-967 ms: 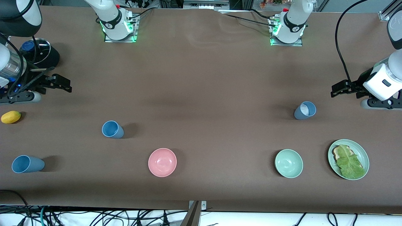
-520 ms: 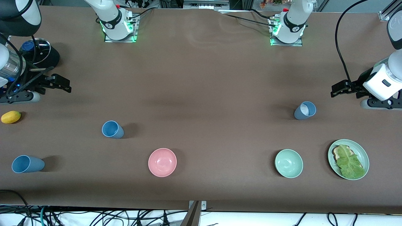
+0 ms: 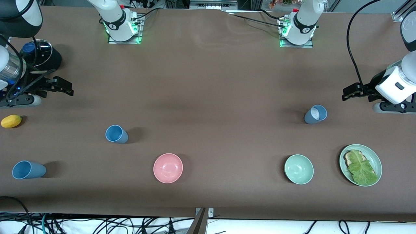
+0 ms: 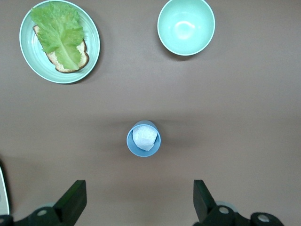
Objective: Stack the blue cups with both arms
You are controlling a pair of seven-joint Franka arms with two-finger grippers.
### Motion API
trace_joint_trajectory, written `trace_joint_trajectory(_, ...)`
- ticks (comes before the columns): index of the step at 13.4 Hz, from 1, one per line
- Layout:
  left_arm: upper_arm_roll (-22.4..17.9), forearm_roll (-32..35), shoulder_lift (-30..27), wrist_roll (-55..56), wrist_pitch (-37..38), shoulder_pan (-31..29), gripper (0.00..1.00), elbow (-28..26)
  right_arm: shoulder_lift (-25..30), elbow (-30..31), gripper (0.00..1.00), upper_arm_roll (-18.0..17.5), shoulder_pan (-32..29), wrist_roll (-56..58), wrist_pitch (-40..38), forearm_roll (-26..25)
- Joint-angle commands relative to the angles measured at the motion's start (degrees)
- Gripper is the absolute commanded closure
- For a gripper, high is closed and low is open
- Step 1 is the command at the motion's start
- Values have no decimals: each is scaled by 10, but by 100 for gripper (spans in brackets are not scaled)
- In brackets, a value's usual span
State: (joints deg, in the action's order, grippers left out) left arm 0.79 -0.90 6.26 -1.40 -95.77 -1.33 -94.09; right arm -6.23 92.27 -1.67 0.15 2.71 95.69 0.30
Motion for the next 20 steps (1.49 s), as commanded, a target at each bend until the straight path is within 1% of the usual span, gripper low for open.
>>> trace_joint_trajectory(1, -1, 12, -1, -3, -3, 2, 0, -2, -4, -13, 0, 0, -1, -5, -6, -4)
trace_joint_trajectory(9, 1, 9, -7, -5, 8, 4, 0, 1, -4, -13, 0, 1, -2, -5, -7, -4)
trace_joint_trajectory(11, 0, 10, 3, -19, 8, 1, 0, -1, -4, -13, 0, 1, -2, -5, -7, -3)
trace_joint_trajectory(14, -2, 11, 39, -90, 4, -24, 0, -9, -6, -13, 0, 2, -4, -5, -9, -2)
trace_joint_trajectory(16, -1, 6, 72, -96, -5, -40, 0, -9, -7, -13, 0, 1, -5, -6, -11, -2)
trace_joint_trajectory(18, -1, 5, 109, -96, -24, -44, 0, -12, -15, -14, 0, 2, -8, 3, -6, -2)
trace_joint_trajectory(19, -1, 5, 120, -96, -38, -45, 0, -23, -15, -14, 0, 3, -9, 3, -2, 5)
trace_joint_trajectory(20, -2, 5, 118, -96, -76, -45, 0, -56, -16, -14, 0, 4, -9, 3, 2, 14)
